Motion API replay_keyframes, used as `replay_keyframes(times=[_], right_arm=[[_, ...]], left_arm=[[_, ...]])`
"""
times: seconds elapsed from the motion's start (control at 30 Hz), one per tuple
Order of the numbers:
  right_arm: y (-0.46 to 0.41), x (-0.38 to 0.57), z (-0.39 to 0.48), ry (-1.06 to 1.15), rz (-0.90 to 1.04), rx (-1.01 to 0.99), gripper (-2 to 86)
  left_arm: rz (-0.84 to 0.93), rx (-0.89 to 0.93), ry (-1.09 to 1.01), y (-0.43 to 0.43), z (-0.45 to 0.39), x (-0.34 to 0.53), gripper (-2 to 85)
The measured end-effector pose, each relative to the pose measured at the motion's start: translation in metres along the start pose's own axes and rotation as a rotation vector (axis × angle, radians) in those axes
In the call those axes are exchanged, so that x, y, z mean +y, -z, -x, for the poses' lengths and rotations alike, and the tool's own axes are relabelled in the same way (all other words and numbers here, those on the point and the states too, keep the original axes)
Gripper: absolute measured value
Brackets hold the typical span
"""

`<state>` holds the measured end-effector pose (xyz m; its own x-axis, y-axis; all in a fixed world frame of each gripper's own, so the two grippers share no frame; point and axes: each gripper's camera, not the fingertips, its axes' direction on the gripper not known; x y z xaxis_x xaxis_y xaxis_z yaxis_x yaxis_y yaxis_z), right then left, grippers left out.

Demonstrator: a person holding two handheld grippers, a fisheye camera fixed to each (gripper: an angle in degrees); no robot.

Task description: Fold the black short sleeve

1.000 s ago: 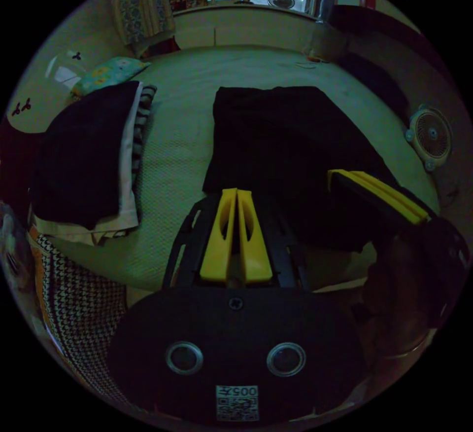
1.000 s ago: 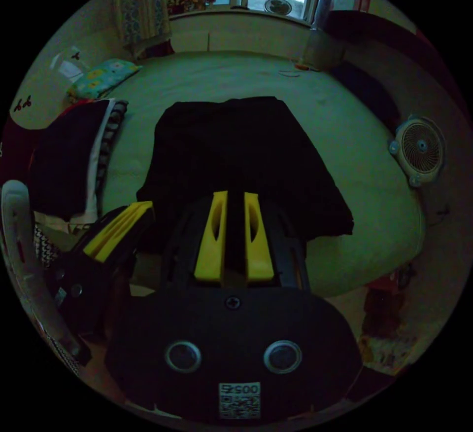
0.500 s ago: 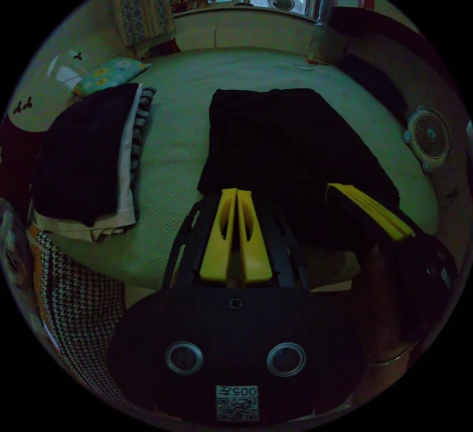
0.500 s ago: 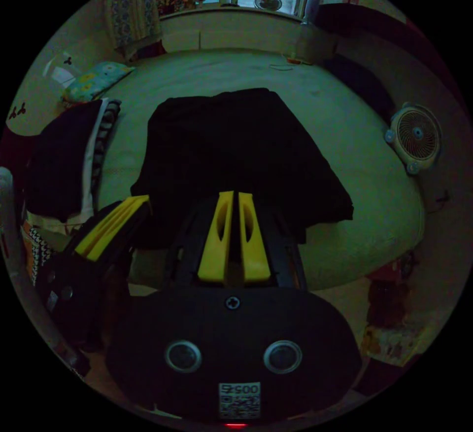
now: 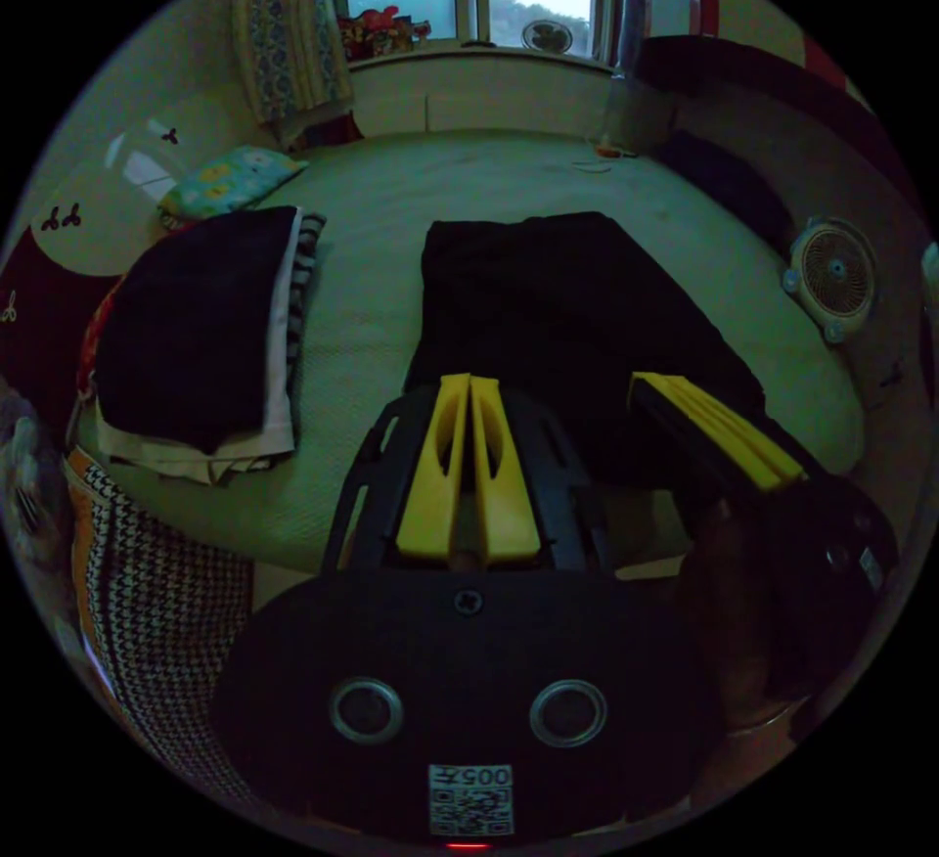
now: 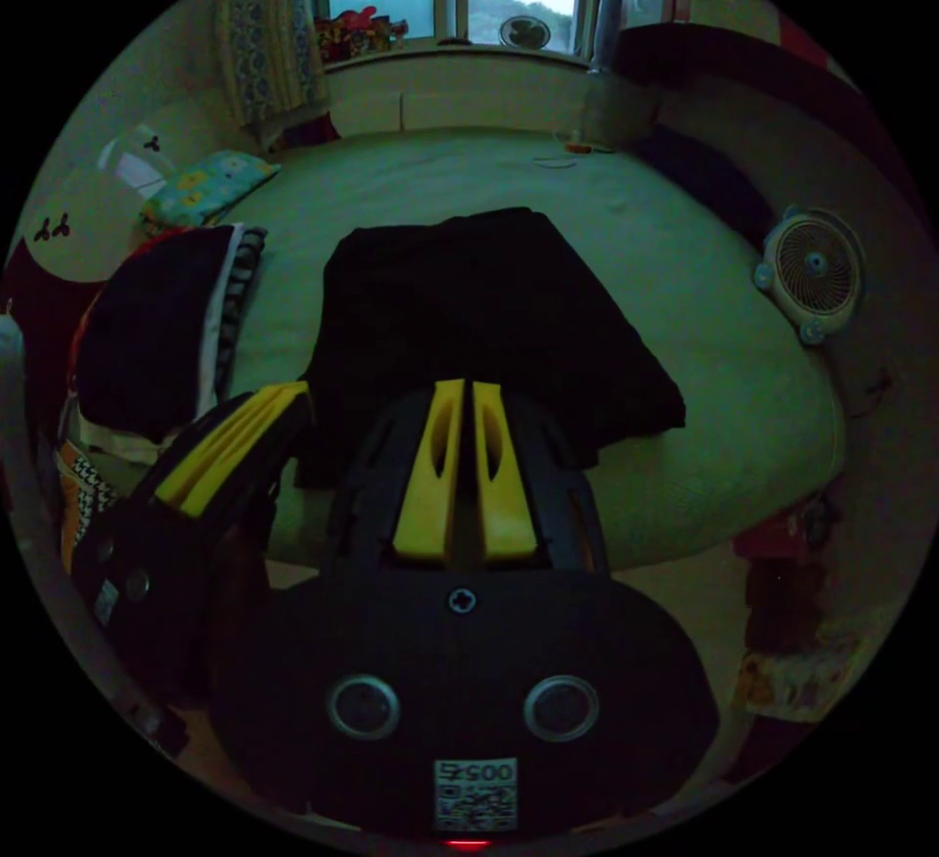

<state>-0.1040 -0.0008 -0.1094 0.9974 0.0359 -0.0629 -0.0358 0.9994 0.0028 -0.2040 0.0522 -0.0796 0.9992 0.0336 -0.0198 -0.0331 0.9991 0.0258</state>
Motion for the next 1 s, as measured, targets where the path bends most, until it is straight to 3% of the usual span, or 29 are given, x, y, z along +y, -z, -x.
replay_keyframes(times=[0.67,1.0], right_arm=[[-0.001,-0.024,-0.077,-0.017,0.016,0.002,-0.5],[0.010,-0.083,-0.146,-0.025,-0.133,-0.018,7.1]], left_arm=[[0.019,0.016,-0.014,-0.064,-0.005,-0.100,-0.3],[-0.058,-0.025,-0.067,-0.098,0.017,-0.208,5.9]])
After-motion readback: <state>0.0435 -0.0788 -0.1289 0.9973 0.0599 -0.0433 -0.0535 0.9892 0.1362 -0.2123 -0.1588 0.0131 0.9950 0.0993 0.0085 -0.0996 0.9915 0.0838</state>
